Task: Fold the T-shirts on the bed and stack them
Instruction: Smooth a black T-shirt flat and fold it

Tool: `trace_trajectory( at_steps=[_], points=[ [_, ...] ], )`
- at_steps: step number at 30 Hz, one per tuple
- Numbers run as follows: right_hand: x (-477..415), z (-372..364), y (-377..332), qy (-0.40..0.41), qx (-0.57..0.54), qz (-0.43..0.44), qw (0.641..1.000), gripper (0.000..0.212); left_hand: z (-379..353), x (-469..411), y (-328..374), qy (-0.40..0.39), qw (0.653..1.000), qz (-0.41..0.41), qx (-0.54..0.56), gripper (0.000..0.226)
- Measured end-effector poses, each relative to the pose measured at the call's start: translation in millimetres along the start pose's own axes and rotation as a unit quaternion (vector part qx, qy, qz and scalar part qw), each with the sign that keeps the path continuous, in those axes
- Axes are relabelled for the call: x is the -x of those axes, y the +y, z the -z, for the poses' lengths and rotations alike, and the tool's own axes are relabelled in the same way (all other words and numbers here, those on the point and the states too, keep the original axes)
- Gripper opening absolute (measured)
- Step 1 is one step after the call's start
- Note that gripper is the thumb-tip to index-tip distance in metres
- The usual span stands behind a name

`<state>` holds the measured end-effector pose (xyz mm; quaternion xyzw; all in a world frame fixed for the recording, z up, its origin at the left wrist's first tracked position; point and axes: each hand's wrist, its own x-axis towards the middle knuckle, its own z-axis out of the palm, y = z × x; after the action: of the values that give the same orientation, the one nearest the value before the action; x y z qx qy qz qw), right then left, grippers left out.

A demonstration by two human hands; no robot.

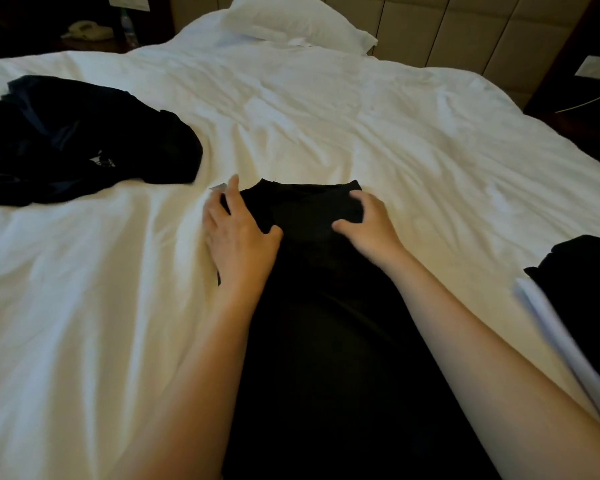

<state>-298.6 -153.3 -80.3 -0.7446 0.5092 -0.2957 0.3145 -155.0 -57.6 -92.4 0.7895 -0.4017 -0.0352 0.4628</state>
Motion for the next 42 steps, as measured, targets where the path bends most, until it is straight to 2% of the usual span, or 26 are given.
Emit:
trace_trajectory(
  at_steps=[2,4,7,9,10,11,13,15,18,20,23,25,26,28,30,32,34,36,38,40,42],
  points=[
    [-3,5,6,0.036,-0.086,-0.105,0.99,0.072,8,-6,-6,0.003,0.997,0.06,0.041,0.088],
    [-6,12,10,0.041,-0.166,-0.196,0.966,0.07,17,-15,-10,-0.037,0.969,0.175,0.169,0.088],
    [-11,25,8,-0.012,-0.239,-0.259,0.936,0.031,26,-29,-12,-0.114,0.881,0.313,0.337,0.067],
    [-9,30,5,-0.092,-0.245,-0.28,0.924,0.017,26,-31,-11,-0.19,0.841,0.344,0.372,0.049],
    [-6,31,5,-0.132,-0.246,-0.285,0.917,0.014,25,-30,-9,-0.226,0.832,0.349,0.367,0.044],
    [-3,32,3,-0.155,-0.239,-0.284,0.915,0.011,25,-29,-6,-0.251,0.831,0.35,0.352,0.041],
    [3,33,0,-0.146,-0.228,-0.258,0.927,0.008,27,-27,-2,-0.26,0.838,0.349,0.33,0.035],
    [9,34,-5,-0.101,-0.241,-0.202,0.944,0.015,35,-25,-1,-0.233,0.854,0.318,0.339,0.036],
    [21,40,-15,-0.054,-0.279,-0.131,0.95,0.022,54,-21,0,-0.216,0.889,0.201,0.349,0.049],
    [32,45,-19,-0.033,-0.305,-0.091,0.947,0.025,69,-12,4,-0.221,0.905,0.117,0.346,0.047],
    [53,60,-15,-0.052,-0.356,-0.055,0.931,0.033,88,10,3,-0.221,0.917,0.01,0.332,0.026],
    [68,72,-3,-0.092,-0.382,-0.046,0.918,0.043,101,31,-6,-0.238,0.913,-0.056,0.326,0.022],
    [79,76,1,-0.103,-0.382,-0.049,0.917,0.041,106,42,-12,-0.253,0.913,-0.092,0.308,0.02],
    [96,79,13,-0.105,-0.331,-0.049,0.937,0.023,110,63,-25,-0.286,0.919,-0.13,0.238,0.014],
    [115,78,22,-0.092,-0.2,-0.041,0.975,0.036,107,87,-37,-0.328,0.921,-0.15,0.145,0.016],
    [130,78,30,-0.09,-0.098,-0.044,0.99,0.028,103,108,-43,-0.352,0.904,-0.232,0.074,0.013],
    [137,80,34,-0.069,-0.092,-0.077,0.99,0.029,102,117,-45,-0.36,0.892,-0.27,0.048,0.01],
    [140,83,30,-0.007,-0.138,-0.134,0.981,0.037,102,117,-46,-0.348,0.893,-0.282,0.037,0.022],
    [142,84,23,0.013,-0.166,-0.174,0.971,0.026,103,119,-47,-0.358,0.895,-0.268,0.02,0.04],
    [149,84,17,-0.028,-0.169,-0.205,0.964,0.013,107,125,-48,-0.381,0.892,-0.243,0.025,0.067],
    [157,83,16,-0.068,-0.122,-0.226,0.964,0.025,108,131,-52,-0.382,0.893,-0.232,0.046,0.083]
  ],
)
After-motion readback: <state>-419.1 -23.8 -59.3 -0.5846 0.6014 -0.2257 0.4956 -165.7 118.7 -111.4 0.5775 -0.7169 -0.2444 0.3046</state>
